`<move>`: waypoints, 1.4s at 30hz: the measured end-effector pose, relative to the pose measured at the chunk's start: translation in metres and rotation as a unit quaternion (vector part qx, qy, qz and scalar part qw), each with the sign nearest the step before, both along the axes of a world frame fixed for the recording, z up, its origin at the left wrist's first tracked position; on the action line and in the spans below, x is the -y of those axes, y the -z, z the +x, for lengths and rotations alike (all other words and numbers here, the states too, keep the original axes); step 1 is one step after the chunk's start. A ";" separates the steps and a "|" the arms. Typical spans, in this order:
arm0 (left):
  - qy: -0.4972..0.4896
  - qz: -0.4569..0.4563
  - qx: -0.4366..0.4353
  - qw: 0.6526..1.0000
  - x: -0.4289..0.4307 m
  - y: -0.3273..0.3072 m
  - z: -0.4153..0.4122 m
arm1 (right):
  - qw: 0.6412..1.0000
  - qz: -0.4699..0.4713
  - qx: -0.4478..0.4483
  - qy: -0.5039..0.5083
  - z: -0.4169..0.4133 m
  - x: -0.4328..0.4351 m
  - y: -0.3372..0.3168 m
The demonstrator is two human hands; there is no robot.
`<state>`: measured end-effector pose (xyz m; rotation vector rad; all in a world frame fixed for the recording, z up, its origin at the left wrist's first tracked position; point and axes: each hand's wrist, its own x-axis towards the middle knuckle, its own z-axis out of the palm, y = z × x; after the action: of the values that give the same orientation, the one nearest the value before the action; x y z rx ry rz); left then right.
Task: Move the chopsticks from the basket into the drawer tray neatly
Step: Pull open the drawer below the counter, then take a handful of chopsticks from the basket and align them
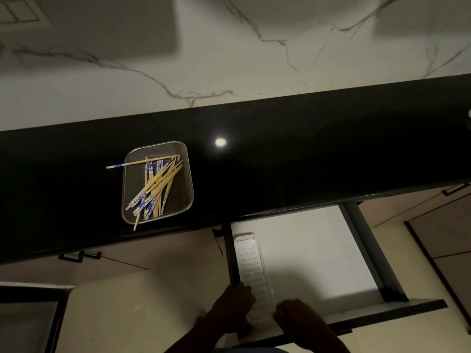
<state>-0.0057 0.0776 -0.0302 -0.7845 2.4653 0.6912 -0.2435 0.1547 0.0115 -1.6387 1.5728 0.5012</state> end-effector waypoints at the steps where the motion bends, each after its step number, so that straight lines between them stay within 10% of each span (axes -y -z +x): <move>1: 0.013 -0.031 0.005 0.999 -0.002 0.003 0.001 | 0.996 -0.080 0.013 0.033 0.042 0.006 -0.001; 23: 0.064 -0.032 -0.010 0.997 -0.011 0.026 0.014 | 0.997 0.026 -0.064 0.018 0.087 -0.002 0.046; 31: -0.017 -0.063 -0.091 0.994 0.010 0.004 0.024 | 0.980 -0.195 -0.026 -0.016 0.093 0.012 0.018; 42: -0.266 -0.282 -0.305 0.870 0.124 -0.111 0.093 | 0.933 -0.297 0.188 0.073 0.152 0.173 -0.100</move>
<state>0.0872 -0.0466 0.0808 -1.7446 3.1058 0.4181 -0.0919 -0.0187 0.1113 -1.8841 1.6134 -0.3963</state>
